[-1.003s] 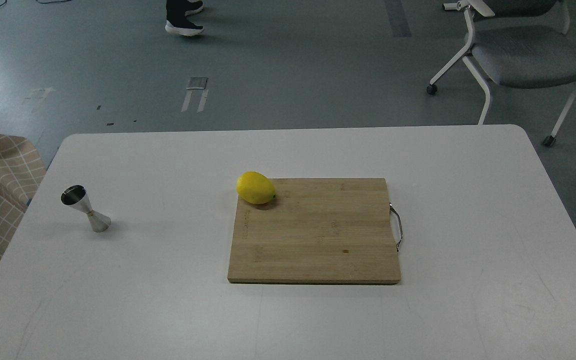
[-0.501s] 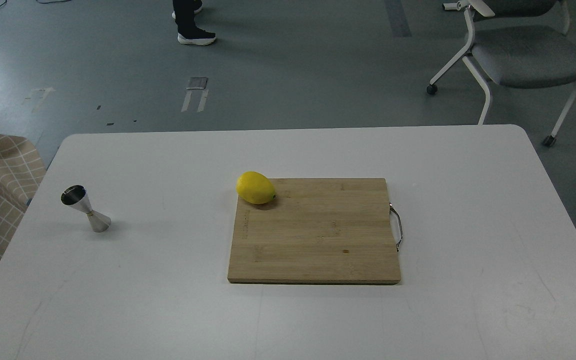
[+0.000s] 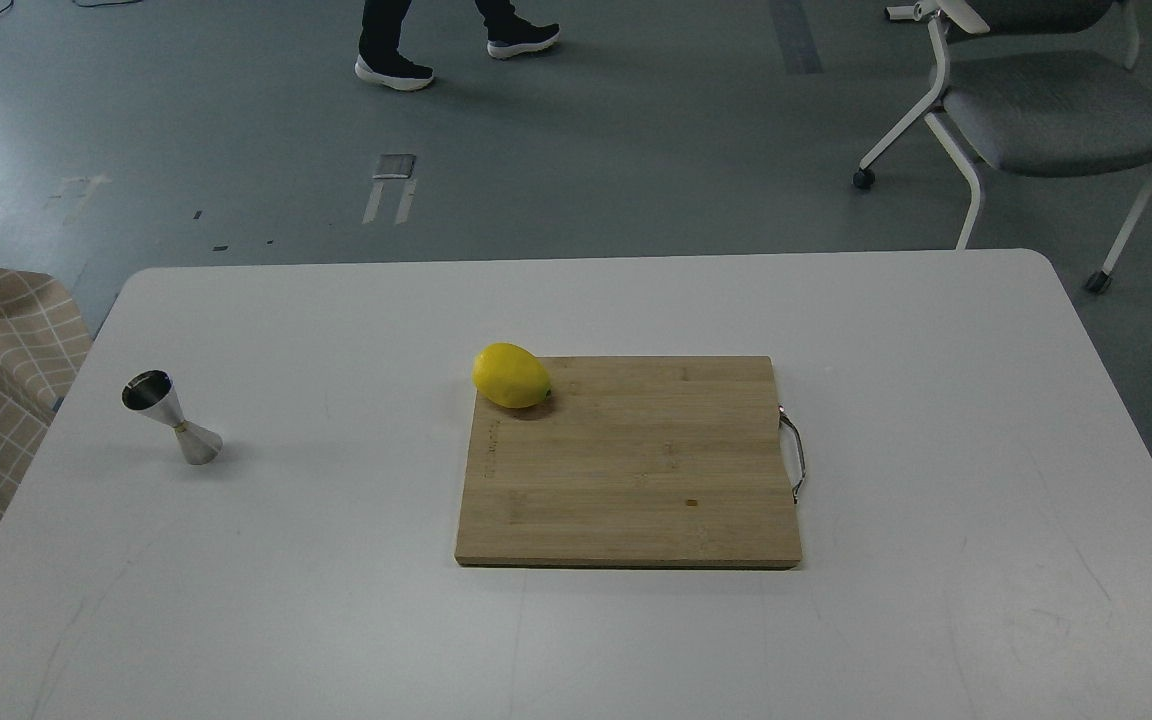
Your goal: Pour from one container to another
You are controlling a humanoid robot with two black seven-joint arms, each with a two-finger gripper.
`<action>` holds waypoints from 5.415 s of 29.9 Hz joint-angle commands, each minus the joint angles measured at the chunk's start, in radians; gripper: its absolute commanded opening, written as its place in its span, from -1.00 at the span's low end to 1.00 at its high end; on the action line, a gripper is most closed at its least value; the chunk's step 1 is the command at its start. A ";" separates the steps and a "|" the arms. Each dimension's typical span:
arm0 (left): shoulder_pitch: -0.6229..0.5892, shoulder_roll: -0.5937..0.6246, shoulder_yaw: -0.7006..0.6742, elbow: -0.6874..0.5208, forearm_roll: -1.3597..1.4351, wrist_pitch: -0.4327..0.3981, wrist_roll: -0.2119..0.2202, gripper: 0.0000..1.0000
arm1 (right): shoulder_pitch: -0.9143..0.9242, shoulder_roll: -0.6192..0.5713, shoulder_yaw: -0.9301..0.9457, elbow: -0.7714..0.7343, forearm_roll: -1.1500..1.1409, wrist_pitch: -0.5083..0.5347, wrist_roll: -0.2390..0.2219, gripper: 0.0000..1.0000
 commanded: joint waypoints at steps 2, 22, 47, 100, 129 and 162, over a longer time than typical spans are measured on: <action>0.000 0.000 0.000 0.000 0.000 0.000 0.000 0.97 | 0.000 0.000 -0.001 0.000 0.000 0.000 0.000 1.00; 0.000 0.000 0.000 0.000 0.000 0.000 0.000 0.97 | 0.000 0.000 0.001 0.000 0.000 0.000 0.000 1.00; 0.000 0.000 0.000 0.000 0.000 0.000 0.000 0.97 | 0.000 0.000 0.001 0.000 0.000 0.000 0.000 1.00; 0.000 0.000 0.000 0.000 0.000 0.000 0.000 0.97 | 0.000 0.000 -0.001 0.000 0.000 0.000 0.000 1.00; 0.000 0.000 0.000 0.000 0.000 0.000 0.000 0.97 | 0.000 0.000 0.001 0.000 0.000 0.000 0.000 1.00; 0.000 0.000 0.000 0.000 0.000 0.000 0.000 0.97 | 0.000 0.000 -0.001 0.000 0.000 0.000 0.000 1.00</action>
